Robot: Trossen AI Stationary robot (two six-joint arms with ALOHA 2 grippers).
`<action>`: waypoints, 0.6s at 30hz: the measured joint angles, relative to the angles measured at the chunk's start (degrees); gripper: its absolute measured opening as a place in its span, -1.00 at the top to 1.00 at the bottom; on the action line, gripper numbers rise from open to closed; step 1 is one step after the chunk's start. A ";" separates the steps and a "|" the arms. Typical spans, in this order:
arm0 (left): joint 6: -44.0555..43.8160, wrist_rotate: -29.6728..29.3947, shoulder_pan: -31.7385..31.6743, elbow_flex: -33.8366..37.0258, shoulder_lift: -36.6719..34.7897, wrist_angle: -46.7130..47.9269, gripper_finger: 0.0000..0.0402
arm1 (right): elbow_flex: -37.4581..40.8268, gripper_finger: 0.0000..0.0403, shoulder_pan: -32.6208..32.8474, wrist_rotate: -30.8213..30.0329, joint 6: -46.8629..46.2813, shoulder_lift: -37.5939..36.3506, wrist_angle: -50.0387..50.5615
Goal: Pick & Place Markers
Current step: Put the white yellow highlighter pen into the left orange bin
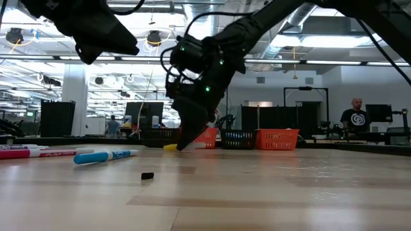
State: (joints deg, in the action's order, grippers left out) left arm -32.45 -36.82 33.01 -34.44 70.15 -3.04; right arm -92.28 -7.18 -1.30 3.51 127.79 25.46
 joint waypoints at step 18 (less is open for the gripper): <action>-0.02 0.00 0.00 0.51 0.02 -0.90 0.64 | -24.96 0.86 -9.09 -4.94 6.65 -0.26 25.53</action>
State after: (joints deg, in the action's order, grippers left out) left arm -32.47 -36.82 33.01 -33.93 70.17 -3.95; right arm -117.24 -16.27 -6.24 10.15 127.53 50.99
